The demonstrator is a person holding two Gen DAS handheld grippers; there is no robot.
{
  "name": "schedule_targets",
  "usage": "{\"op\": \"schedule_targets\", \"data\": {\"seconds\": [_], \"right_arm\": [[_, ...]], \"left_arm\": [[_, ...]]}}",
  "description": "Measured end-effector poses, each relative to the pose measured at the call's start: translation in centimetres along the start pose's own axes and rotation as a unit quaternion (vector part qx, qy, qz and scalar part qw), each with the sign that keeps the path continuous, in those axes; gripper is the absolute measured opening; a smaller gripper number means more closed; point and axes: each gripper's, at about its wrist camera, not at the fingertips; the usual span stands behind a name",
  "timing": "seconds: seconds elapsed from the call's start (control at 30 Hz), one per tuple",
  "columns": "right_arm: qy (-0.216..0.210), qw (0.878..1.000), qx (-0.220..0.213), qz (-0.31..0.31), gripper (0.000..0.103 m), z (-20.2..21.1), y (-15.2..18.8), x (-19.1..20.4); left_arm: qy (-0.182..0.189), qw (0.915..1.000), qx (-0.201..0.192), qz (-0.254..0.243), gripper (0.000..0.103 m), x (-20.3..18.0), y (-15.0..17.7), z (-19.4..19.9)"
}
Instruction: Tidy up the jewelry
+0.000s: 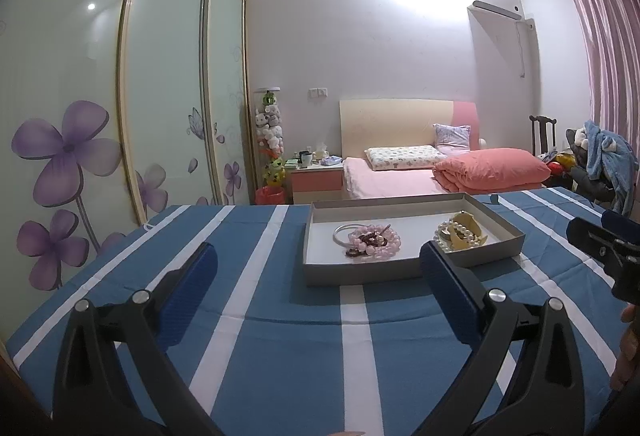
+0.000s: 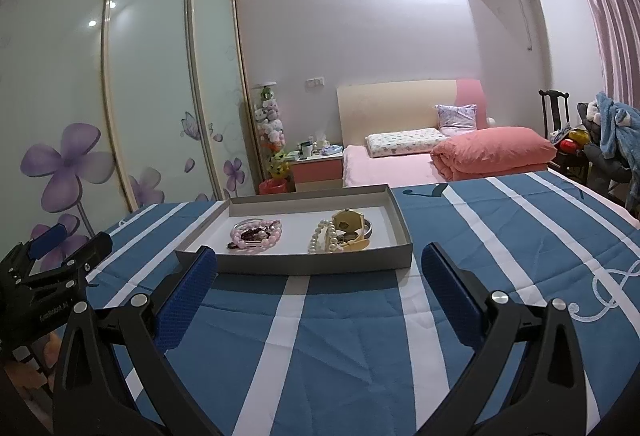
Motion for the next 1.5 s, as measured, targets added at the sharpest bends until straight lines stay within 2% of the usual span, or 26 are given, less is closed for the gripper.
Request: {"op": "schedule_targets", "data": {"seconds": [1.5], "right_arm": [[-0.002, 1.000, 0.005, -0.002, 0.101, -0.08, 0.23, 0.24]], "left_arm": [[0.004, 1.0000, 0.007, 0.003, 0.099, 0.10, -0.03, -0.22]]}}
Point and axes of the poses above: each gripper's, at about its wrist camera, not at the fingertips, and z roughly against the way its jaws point, x to its left, y to its underside, and after that the axes turned 13 degrees about -z, right-handed
